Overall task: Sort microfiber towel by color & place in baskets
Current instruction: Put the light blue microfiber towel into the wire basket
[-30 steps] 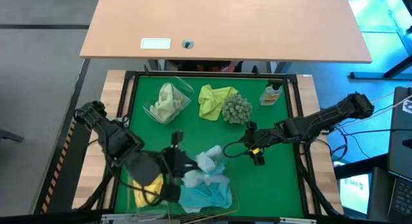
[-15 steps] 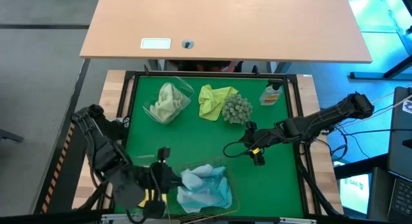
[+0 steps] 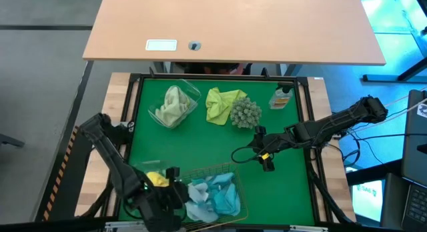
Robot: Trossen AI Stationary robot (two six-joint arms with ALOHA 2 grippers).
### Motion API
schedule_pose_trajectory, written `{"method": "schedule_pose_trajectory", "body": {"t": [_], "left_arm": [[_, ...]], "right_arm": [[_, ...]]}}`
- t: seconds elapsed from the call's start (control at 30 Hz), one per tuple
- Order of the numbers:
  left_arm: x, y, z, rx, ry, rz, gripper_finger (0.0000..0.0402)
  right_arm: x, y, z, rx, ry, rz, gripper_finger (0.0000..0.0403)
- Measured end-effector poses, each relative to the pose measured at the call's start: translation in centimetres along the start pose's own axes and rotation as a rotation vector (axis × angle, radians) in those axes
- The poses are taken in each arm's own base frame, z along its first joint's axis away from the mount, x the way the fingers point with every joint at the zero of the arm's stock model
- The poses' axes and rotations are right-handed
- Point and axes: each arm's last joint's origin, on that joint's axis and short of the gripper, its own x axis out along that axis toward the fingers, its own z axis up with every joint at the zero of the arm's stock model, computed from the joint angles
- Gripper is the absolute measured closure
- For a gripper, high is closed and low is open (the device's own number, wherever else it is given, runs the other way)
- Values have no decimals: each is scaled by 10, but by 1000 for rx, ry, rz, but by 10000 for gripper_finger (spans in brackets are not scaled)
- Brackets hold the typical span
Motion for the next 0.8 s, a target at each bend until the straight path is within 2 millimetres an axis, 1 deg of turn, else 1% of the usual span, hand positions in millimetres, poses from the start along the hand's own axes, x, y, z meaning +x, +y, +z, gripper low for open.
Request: {"method": "schedule_pose_trajectory", "body": {"t": [0.17, 0.43, 0.57, 0.8], "left_arm": [[31, 8, -16, -47, 28, 45, 401], [80, 21, -38, -116, 86, -29, 401], [95, 27, -45, -143, 106, -69, 401], [109, 37, -56, -152, 128, -58, 401]], "right_arm": [[0, 0, 0, 0, 0, 0, 150], [0, 0, 0, 0, 0, 0, 150], [0, 0, 0, 0, -1, 0, 150], [0, 0, 0, 0, -1, 0, 150]]}}
